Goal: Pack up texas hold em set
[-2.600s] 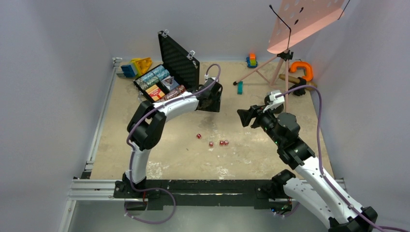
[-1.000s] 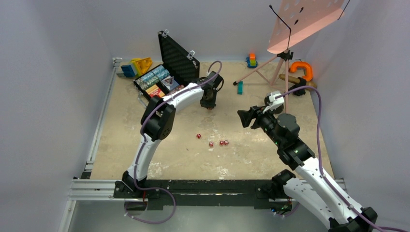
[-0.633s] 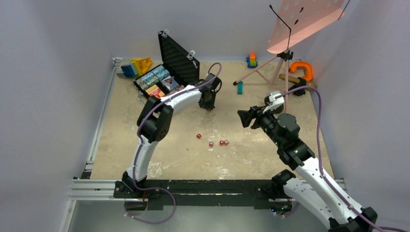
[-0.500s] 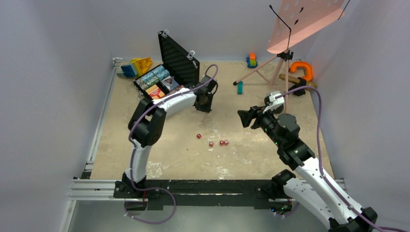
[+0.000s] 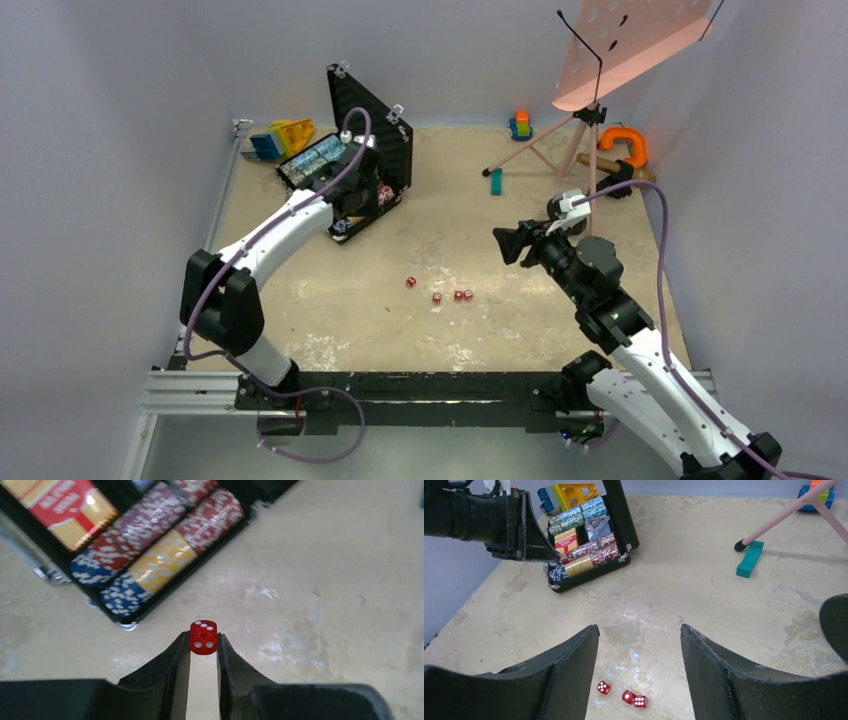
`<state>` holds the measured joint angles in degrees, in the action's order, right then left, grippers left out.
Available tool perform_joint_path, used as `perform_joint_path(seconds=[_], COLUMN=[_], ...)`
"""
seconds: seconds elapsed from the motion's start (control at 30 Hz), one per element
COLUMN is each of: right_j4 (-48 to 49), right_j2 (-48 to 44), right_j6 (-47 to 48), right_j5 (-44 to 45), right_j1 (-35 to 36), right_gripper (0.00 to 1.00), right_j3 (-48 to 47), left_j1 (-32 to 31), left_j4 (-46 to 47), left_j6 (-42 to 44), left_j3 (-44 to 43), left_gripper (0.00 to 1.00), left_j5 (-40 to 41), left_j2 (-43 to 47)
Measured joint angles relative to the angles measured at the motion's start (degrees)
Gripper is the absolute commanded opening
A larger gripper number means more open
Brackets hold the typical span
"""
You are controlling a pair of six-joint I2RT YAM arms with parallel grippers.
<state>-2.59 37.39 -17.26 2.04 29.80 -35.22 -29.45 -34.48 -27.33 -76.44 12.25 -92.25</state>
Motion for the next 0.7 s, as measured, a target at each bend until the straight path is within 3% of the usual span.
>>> perform_joint_path(seconds=[0.23, 0.4, 0.7], right_j4=[0.0, 0.0, 0.0], right_j2=[-0.4, -0.4, -0.1], right_j6=[0.0, 0.0, 0.4], right_j5=[0.0, 0.0, 0.3], right_j1=[0.0, 0.0, 0.0], right_gripper=[0.65, 0.65, 0.65], right_j3=[0.0, 0.1, 0.1], left_j1=[4.8, 10.2, 20.6], left_j4=[-8.1, -10.3, -16.7], left_j6=[-5.0, -7.7, -14.1], left_j3=[-10.4, -23.1, -37.9], left_gripper=[0.00, 0.00, 0.00], left_j5=[14.4, 11.7, 5.6], left_j2=[-4.7, -14.3, -33.1])
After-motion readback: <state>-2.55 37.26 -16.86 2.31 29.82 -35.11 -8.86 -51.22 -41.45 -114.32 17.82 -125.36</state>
